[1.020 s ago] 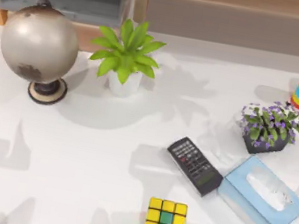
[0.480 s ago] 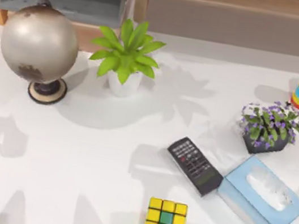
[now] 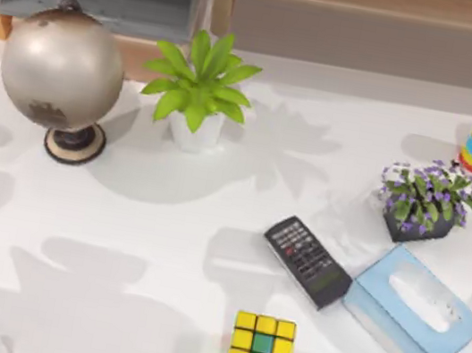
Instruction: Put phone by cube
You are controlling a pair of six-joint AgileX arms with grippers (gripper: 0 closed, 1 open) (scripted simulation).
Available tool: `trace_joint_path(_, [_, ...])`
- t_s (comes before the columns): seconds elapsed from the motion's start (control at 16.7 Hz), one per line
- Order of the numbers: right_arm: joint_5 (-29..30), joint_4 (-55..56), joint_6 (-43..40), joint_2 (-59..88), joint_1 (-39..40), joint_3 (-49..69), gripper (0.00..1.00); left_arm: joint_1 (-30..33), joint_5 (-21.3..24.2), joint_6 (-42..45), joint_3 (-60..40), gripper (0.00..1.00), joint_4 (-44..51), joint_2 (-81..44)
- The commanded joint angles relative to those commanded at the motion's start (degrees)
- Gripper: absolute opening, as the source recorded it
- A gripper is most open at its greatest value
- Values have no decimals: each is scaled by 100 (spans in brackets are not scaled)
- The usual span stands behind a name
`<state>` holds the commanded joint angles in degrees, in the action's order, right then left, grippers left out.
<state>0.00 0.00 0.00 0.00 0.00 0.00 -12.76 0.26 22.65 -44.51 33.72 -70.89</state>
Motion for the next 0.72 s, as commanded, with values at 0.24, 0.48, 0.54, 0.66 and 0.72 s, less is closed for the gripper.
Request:
trace_joint_path(0.24, [0,0,0,0,0,0,100,-324,5,616,-1211,100,918,-1895])
trace_joint_path(0.48, [0,0,0,0,0,0,100,-555,-1,1029,-2030,100,1544,-3157])
trace_joint_path(0.54, [0,0,0,0,0,0,100,-606,-8,1092,-2163,100,1643,-3339])
trace_joint_path(0.66, [0,0,0,0,0,0,100,-678,-21,1164,-2320,100,1761,-3536])
trace_joint_path(0.72, [0,0,0,0,0,0,100,-685,-22,1170,-2334,100,1771,-3553])
